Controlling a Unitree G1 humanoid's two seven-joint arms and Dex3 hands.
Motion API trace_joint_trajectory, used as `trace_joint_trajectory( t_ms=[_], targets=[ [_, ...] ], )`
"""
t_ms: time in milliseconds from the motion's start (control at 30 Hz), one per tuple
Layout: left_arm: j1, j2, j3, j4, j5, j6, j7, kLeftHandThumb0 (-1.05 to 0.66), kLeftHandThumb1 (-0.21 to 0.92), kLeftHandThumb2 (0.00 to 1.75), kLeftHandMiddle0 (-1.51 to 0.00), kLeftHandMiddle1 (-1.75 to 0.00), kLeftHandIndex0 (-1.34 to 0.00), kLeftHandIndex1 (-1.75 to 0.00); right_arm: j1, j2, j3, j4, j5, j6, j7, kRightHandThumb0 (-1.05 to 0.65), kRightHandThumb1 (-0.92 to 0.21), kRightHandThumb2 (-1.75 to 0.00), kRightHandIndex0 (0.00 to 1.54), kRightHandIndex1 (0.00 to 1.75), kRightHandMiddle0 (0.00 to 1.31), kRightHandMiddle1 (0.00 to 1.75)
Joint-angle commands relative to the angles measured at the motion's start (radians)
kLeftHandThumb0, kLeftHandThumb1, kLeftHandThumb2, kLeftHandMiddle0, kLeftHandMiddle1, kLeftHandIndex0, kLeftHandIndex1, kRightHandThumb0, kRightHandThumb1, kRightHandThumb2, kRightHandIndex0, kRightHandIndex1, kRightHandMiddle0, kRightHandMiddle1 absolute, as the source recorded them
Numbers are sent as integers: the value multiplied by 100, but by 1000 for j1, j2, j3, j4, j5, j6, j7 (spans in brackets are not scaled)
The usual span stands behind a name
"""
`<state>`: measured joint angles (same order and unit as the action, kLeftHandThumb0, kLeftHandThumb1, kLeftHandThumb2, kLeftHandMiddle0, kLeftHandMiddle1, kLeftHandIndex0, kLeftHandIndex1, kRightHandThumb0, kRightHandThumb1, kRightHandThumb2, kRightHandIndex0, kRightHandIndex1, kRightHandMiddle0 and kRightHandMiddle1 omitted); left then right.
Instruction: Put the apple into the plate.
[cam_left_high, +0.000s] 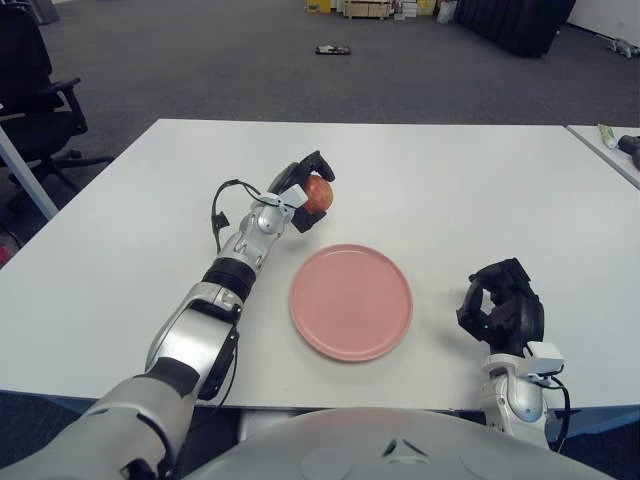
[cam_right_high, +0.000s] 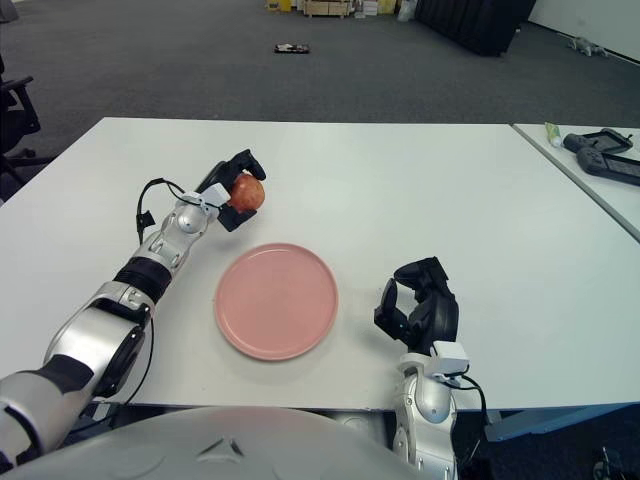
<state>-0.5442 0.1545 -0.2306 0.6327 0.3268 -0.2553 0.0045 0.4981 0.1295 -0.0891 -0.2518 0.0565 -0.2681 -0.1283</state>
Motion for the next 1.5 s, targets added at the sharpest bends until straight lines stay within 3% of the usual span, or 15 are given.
trace_joint_trajectory(
  t_ms=[0,200,367,500,667,867,1133,1467],
  targets=[
    [41,17,19,-146,-18,13,-25,0,5,158,-85,-161,-59,-175,-13,5,-3,3,-2,-14,-3,-44,-43,-119,111,175,52,175],
    [91,23,16,-246,-14,-5,-34,0,3,160,-86,-161,-60,-175,-15,8,-3,7,-2,-17,-5,-45,-42,-119,111,175,53,175],
    [223,18,7,-490,-39,38,-84,0,1,161,-89,-159,-62,-175,-17,9,-2,10,-4,-21,-6,-45,-42,-119,112,175,52,175],
    [275,30,-2,-595,-43,50,-123,0,0,163,-91,-158,-63,-175,-18,10,-2,10,-1,-22,-7,-44,-43,-118,112,175,52,175],
    [338,46,-32,-660,-58,-6,-178,0,-1,164,-92,-158,-63,-175,-18,10,-2,9,0,-20,-6,-44,-43,-118,112,175,52,175],
    [389,85,-103,-697,-60,-113,-260,0,-2,164,-93,-156,-64,-175,-20,8,-2,6,-1,-9,-7,-44,-43,-118,112,175,52,175],
    [370,149,-145,-699,-91,-134,-415,0,-2,164,-92,-157,-64,-175,-23,7,-2,7,0,-11,-6,-45,-42,-119,111,175,53,175],
    [373,160,-215,-594,1,-262,-411,0,1,163,-88,-163,-61,-175,-25,5,-5,10,-7,-9,-10,-45,-41,-120,112,175,53,175]
  ],
)
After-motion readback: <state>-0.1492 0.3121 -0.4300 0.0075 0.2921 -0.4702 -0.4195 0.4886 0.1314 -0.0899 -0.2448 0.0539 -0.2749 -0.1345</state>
